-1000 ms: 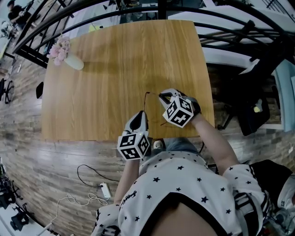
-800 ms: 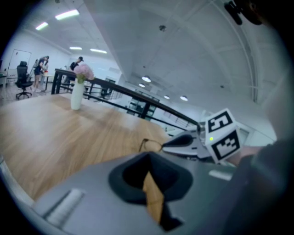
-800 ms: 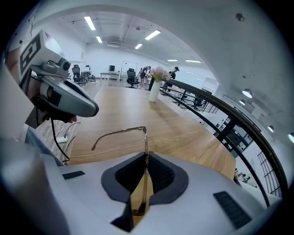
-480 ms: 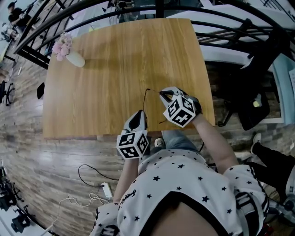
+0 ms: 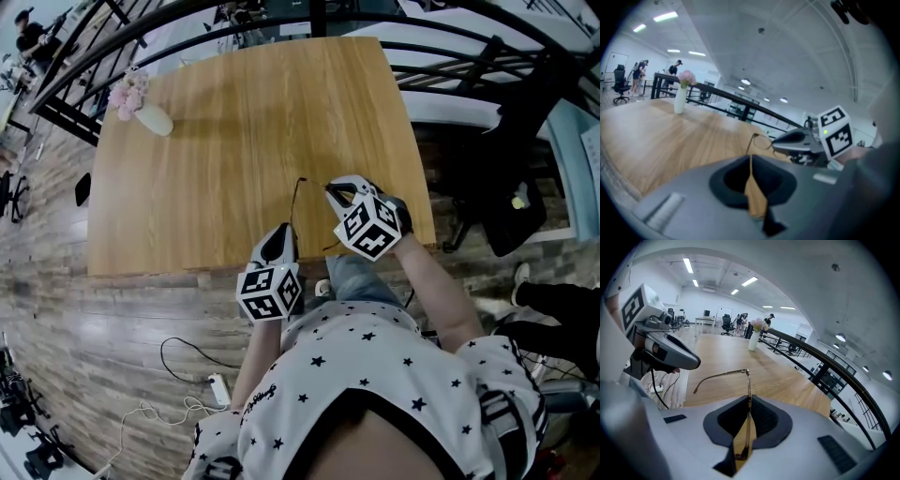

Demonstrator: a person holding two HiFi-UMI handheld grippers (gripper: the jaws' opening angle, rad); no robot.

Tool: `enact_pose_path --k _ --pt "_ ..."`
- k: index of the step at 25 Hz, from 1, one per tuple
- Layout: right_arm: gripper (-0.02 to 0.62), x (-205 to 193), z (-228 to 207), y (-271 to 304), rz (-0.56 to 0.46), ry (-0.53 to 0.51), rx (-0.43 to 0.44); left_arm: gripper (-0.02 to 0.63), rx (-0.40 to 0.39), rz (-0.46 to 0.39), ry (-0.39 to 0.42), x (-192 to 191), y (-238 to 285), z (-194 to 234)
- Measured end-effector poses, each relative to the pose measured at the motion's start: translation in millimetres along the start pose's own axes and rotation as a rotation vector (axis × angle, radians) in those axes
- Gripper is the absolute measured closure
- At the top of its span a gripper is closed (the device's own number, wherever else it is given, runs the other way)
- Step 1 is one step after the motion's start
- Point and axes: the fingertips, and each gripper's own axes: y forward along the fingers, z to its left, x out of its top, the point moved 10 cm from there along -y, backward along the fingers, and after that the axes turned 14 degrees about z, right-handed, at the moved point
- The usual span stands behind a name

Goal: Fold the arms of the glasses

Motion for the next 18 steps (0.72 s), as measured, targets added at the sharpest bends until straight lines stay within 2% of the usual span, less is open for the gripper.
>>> enact_pose_path --k 18 --pt "0.563 -8.9 32.2 -34.5 -0.030 0.046 -0.071 0.593 -0.011 -0.016 0.029 -24.4 -24.2 -0.1"
